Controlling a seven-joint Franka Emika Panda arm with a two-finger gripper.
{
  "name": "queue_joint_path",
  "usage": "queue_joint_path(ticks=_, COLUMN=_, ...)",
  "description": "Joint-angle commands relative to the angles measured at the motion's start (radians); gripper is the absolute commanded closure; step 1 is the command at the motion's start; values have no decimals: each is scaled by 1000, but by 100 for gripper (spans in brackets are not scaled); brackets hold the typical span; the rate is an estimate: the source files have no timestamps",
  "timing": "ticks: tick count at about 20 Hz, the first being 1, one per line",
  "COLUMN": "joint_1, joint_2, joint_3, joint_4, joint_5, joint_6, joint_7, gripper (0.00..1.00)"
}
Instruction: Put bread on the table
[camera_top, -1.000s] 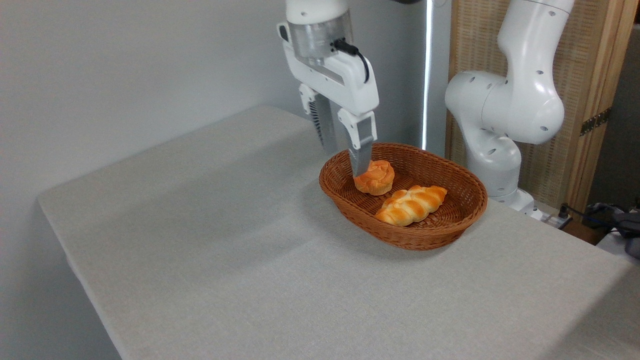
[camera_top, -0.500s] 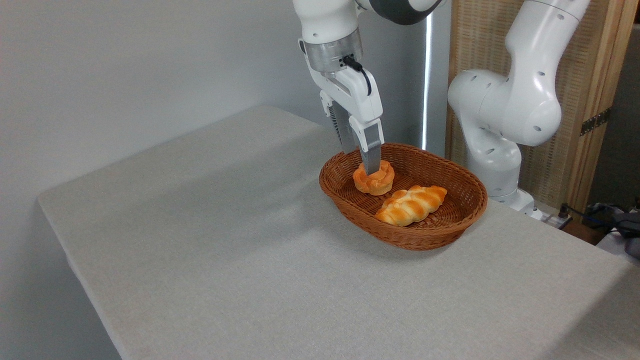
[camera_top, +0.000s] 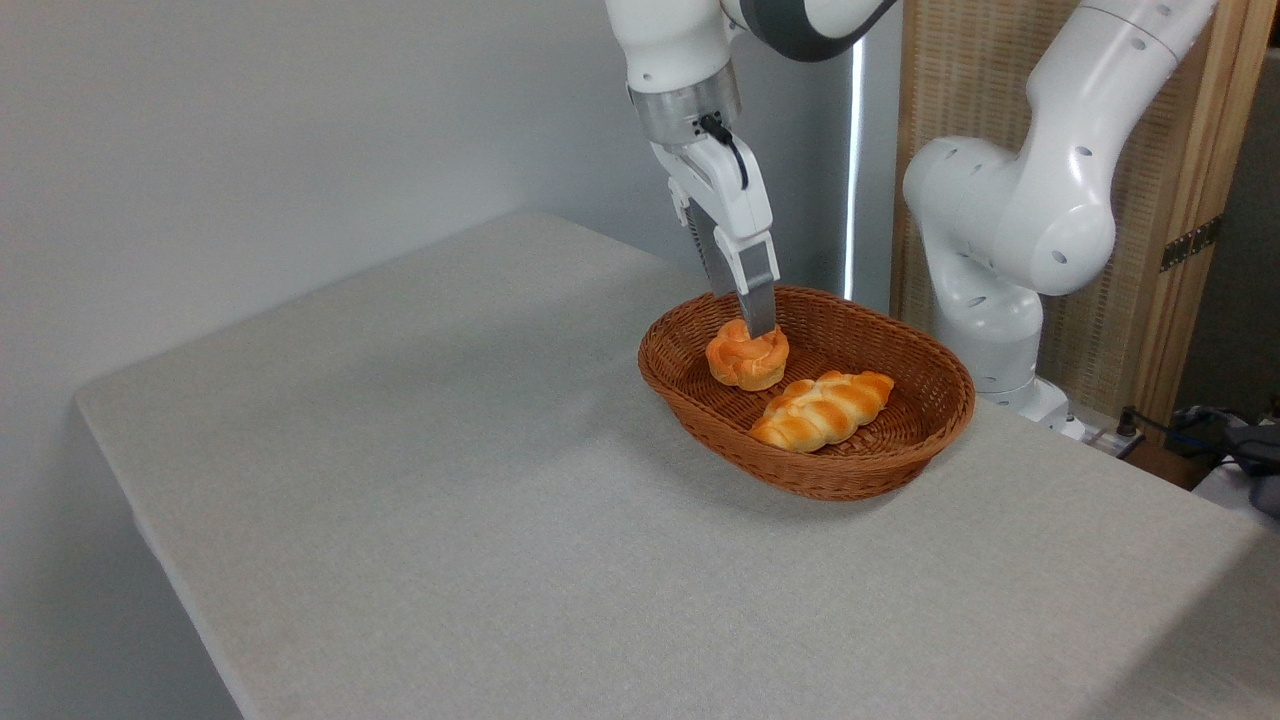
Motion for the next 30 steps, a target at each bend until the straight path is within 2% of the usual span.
queue_joint_path(ticks=1, joint_1=-11, joint_2=-15, joint_3=7, joint_4=-58, joint_5=-5, joint_6=28, joint_7=-7, gripper=0)
queue_joint_path(ticks=14, joint_1=-32, joint_2=1, joint_3=7, joint_4=-91, joint_5=-5, joint_6=146, joint_7=-13, gripper=0)
queue_joint_path(ticks=27, joint_1=-65, joint_2=24, joint_3=7, joint_4=-114, joint_5=-6, joint_6=152, joint_7=-16, gripper=0)
queue_joint_path(ticks=28, joint_1=-66, joint_2=29, joint_3=7, joint_4=-118, joint_5=-6, joint_6=152, joint_7=-14, gripper=2)
queue_joint_path(ticks=29, joint_1=-65, joint_2=31, joint_3=7, joint_4=-126, joint_5=-6, joint_6=155, joint_7=-13, gripper=17)
queue_joint_path(ticks=30, joint_1=-66, joint_2=31, joint_3=7, joint_4=-129, joint_5=-6, joint_6=157, joint_7=-13, gripper=21)
